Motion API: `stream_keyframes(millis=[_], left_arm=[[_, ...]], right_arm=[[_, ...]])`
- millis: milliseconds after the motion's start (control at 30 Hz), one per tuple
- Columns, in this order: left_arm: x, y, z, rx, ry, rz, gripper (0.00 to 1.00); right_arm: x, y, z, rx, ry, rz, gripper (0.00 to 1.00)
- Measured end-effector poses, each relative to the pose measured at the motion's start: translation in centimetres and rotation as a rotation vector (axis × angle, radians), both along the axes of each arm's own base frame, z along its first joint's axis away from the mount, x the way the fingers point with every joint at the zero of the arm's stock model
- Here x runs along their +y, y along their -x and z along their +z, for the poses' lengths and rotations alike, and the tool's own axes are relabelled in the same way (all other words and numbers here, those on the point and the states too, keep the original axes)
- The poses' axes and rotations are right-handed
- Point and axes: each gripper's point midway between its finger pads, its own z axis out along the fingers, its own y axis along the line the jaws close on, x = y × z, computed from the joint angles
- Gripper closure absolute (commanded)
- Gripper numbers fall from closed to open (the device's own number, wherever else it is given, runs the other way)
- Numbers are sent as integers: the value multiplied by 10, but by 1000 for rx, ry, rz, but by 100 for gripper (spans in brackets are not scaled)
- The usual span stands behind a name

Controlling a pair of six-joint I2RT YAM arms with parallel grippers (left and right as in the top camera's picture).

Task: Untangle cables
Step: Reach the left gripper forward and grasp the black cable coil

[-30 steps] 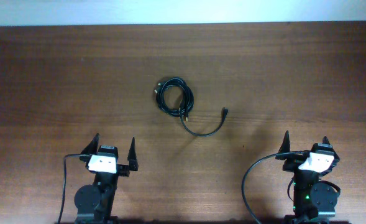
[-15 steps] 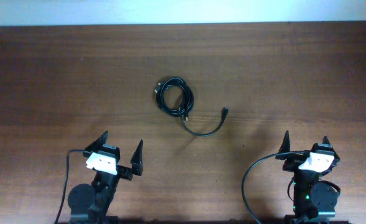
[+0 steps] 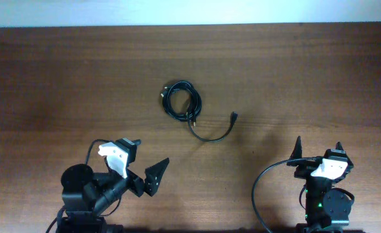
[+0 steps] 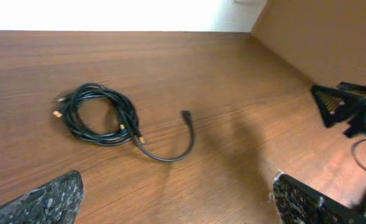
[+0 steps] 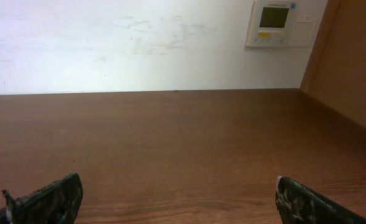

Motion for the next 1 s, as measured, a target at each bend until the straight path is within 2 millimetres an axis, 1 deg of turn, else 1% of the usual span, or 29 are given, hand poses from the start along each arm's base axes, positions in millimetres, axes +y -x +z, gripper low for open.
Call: stream_keyframes(millis=[67, 167, 233, 267, 300, 333, 400, 433, 467, 500, 600, 633, 667, 700, 733, 767, 800, 833, 867, 900, 933, 967, 1000], left_arm=[[2, -2, 0, 36, 38, 36, 1], [11, -9, -4, 58, 33, 104, 1], [19, -21, -17, 135, 13, 157, 1], [22, -23, -22, 184, 3, 172, 1], [24, -27, -23, 228, -6, 188, 1], [28, -37, -14, 311, -24, 213, 1], [33, -43, -9, 474, -57, 241, 1], [35, -50, -2, 533, -70, 249, 1], [35, -59, 1, 541, -70, 248, 1], [35, -68, 1, 558, -72, 248, 1], [35, -78, -23, 644, -83, 246, 0], [35, -80, -30, 669, -86, 245, 2], [35, -82, -34, 686, -86, 245, 8], [35, -86, -48, 743, -81, 255, 9], [35, -89, -54, 765, -70, 266, 9], [34, -98, -56, 765, -56, 275, 9], [32, -102, -57, 763, -49, 277, 9], [24, -110, -53, 719, -48, 261, 13], [12, -117, -48, 677, -53, 229, 12], [2, -120, -48, 661, -61, 226, 11], [-1, -134, -45, 603, -76, 259, 11], [-7, -143, -44, 571, -91, 276, 11], [-14, -153, -48, 534, -123, 301, 11]], right_arm=[[0, 0, 0, 0, 0, 0, 2], [0, 0, 0, 0, 0, 0, 1], [0, 0, 0, 0, 0, 0, 2], [0, 0, 0, 0, 0, 0, 2], [0, 0, 0, 0, 0, 0, 1], [0, 0, 0, 1, 0, 0, 2], [0, 0, 0, 2, 0, 0, 2], [0, 0, -1, 2, 1, 0, 2], [0, 0, -1, 3, 0, 0, 2], [0, 0, -1, 3, 0, 0, 2], [0, 0, -1, 3, 0, 0, 1], [0, 0, -1, 3, 0, 0, 2], [0, 0, -1, 3, 0, 0, 2], [0, 0, -1, 3, 0, 0, 1], [0, 0, -1, 3, 0, 0, 2], [0, 0, -1, 3, 1, 0, 2], [0, 0, -1, 3, 0, 0, 2], [0, 0, -1, 2, 0, 0, 2], [0, 0, -1, 2, 0, 0, 2], [0, 0, -1, 3, 0, 0, 2], [0, 0, -1, 3, 0, 0, 2], [0, 0, -1, 3, 0, 0, 2], [0, 0, -1, 3, 0, 0, 2]])
